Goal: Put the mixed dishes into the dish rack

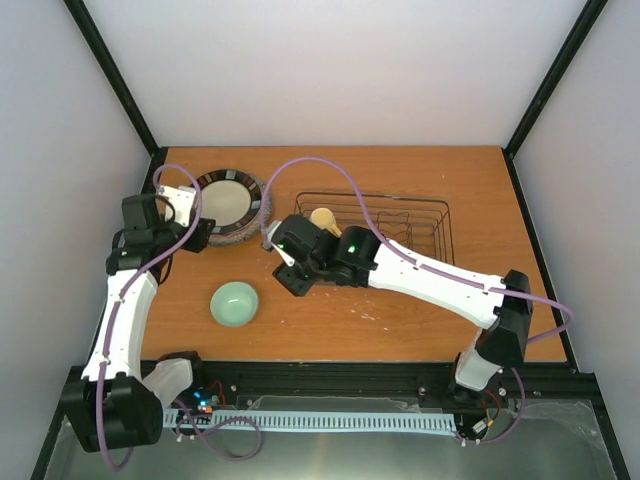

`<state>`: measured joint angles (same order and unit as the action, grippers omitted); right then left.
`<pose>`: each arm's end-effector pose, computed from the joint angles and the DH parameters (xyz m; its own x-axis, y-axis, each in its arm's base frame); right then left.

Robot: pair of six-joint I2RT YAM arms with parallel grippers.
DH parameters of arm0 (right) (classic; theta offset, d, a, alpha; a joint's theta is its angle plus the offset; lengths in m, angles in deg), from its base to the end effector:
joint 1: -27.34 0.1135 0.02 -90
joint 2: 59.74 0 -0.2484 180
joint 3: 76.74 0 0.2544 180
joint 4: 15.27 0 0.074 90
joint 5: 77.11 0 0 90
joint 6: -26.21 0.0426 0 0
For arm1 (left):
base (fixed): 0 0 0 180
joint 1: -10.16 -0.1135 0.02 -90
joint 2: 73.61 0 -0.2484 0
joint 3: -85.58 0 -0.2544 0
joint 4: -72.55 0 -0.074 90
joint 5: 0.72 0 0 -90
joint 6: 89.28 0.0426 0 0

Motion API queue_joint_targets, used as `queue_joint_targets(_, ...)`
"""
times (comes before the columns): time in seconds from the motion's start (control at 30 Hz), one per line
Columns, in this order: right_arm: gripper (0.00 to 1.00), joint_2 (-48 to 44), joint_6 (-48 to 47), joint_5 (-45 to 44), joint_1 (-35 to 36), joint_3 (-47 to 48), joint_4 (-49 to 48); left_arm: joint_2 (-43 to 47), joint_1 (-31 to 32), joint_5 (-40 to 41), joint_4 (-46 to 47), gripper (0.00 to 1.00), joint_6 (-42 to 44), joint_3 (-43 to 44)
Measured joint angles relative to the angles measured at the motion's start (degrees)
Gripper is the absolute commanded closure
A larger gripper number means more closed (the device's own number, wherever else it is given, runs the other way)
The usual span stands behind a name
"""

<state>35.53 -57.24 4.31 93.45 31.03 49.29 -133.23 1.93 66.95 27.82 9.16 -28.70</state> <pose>0.1527 0.3289 0.3243 -0.4162 -0.6611 -0.6242 -0.8249 0.5634 -0.0468 0.2358 0.0178 0.2840 -0.5875 0.0522 -0.8075 0.2503 0.9607 -0.1200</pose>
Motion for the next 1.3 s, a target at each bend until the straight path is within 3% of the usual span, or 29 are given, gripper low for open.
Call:
queue_joint_targets(0.1, 0.40, -2.19, 0.57, 0.46, -0.35, -1.79, 1.27, 1.90, 0.20, -1.07, -0.35, 0.46, 5.88, -1.55)
queue_joint_targets(0.4, 0.39, -12.41, 0.81, 0.90, -2.38, -4.22, 2.21, 0.44, 0.26, -4.66, -6.45, 0.46, 19.21, -8.31)
queue_joint_targets(0.87, 0.38, -14.51, -0.28, 4.22, -5.66, -8.92, 0.85, 1.22, 0.26, -1.53, -20.44, 0.56, 26.38, -10.93)
queue_joint_targets(1.3, 0.37, -17.46, -1.18, 8.50, -9.49, -14.03, -4.02, 1.18, 0.26, 3.21, -29.24, 0.56, 30.53, -9.11)
